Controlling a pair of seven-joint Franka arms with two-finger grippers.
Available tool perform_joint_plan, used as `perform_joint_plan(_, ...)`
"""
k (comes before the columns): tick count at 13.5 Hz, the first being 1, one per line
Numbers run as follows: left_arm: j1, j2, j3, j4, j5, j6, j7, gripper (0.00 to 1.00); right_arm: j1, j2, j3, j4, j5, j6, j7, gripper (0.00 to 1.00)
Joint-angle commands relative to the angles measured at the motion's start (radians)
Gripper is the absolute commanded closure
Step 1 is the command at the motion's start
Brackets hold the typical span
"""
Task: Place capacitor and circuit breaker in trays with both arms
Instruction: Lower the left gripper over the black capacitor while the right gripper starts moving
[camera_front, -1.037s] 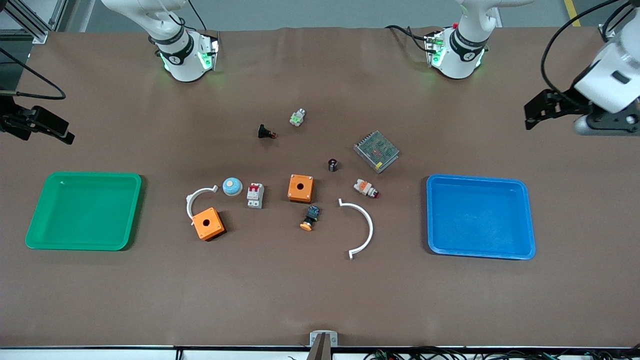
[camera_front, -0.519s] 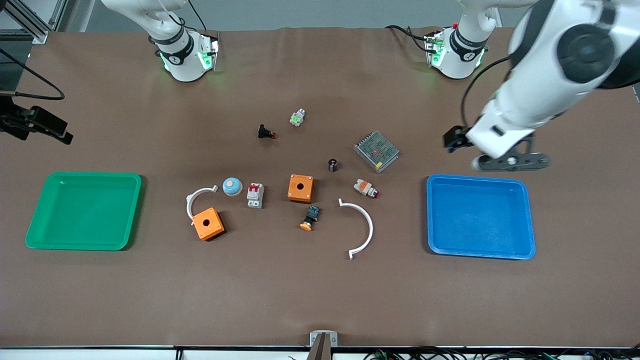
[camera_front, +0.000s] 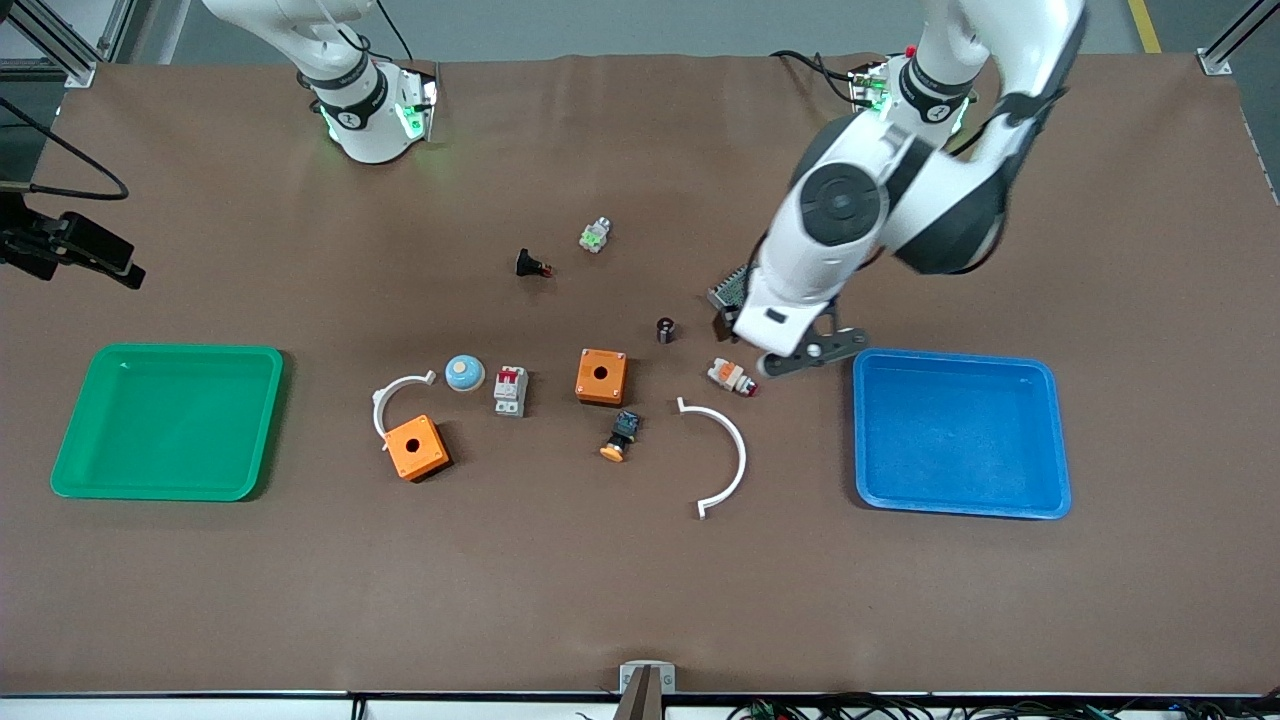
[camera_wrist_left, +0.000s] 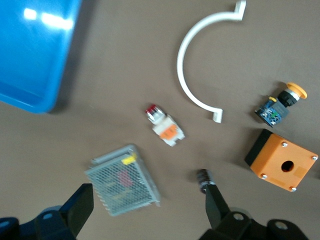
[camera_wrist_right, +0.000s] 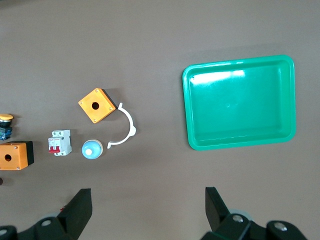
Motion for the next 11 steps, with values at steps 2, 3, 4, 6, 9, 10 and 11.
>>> perform_joint_plan(2, -0.084, 0.115, 0.003, 0.014, 0.019, 0.101, -0.187, 0.08, -0.014, 0.013, 0.014, 0.027, -0.016, -0.017, -0.002, 0.00)
perform_joint_plan(3, -0.096, 0.143, 0.003, 0.014, 0.019, 0.124, -0.209, 0.12, -0.013, 0.013, 0.014, 0.028, -0.016, -0.017, -0.002, 0.00)
perform_joint_plan(4, -0.114, 0.170, 0.003, 0.014, 0.019, 0.153, -0.244, 0.15, -0.014, 0.013, 0.014, 0.028, -0.014, -0.017, -0.001, 0.00)
perform_joint_plan(6, -0.145, 0.213, 0.004, 0.014, 0.019, 0.196, -0.304, 0.20, -0.013, 0.013, 0.016, 0.027, -0.013, -0.016, 0.006, 0.00)
perform_joint_plan(9, -0.179, 0.263, 0.009, 0.014, 0.019, 0.250, -0.356, 0.27, -0.005, 0.014, 0.019, 0.027, 0.002, -0.014, 0.013, 0.00)
perform_joint_plan(10, -0.191, 0.276, 0.013, 0.014, 0.027, 0.266, -0.371, 0.29, 0.010, 0.016, 0.019, 0.027, 0.002, -0.014, 0.013, 0.00)
perform_joint_plan(11, -0.191, 0.290, 0.012, 0.015, 0.050, 0.270, -0.390, 0.31, 0.030, 0.020, 0.019, 0.027, 0.001, -0.013, 0.015, 0.00)
